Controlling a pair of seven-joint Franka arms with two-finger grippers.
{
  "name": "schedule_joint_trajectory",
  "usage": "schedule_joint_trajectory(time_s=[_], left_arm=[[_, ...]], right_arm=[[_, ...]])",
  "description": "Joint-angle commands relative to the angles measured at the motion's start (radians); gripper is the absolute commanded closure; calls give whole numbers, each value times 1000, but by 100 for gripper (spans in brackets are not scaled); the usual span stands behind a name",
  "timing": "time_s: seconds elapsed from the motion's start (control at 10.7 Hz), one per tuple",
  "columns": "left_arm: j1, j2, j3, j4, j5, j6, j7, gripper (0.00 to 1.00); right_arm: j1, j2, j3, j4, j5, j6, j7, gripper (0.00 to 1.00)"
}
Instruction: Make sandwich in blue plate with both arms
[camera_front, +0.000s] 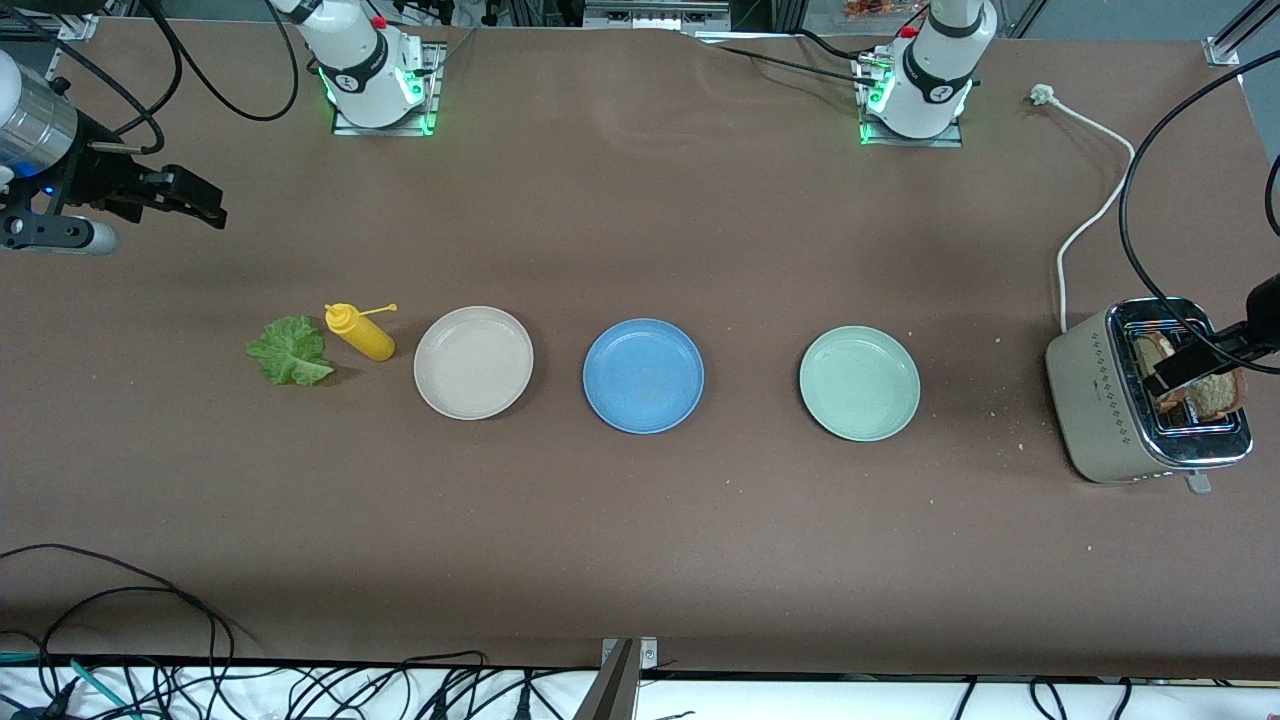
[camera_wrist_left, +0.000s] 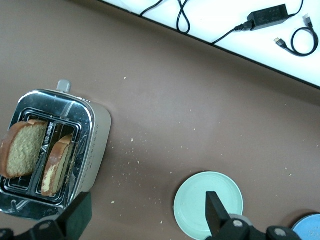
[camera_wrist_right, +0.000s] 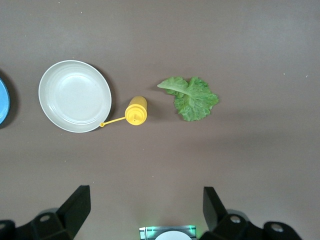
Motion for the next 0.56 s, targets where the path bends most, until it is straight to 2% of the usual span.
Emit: schedule_joint_trajectory(time_s=[0.0, 0.19, 0.47], left_arm=[[12, 3, 8, 64, -31, -62, 26, 0], [15, -15, 7, 64, -25, -186, 26, 0], [12, -21, -7, 69, -20, -248, 27, 0]], right_arm=[[-2, 0, 0, 9, 20, -11, 14, 0], [-2, 0, -2, 9, 18, -12, 14, 0], [-2, -2, 0, 9, 20, -12, 15, 0]])
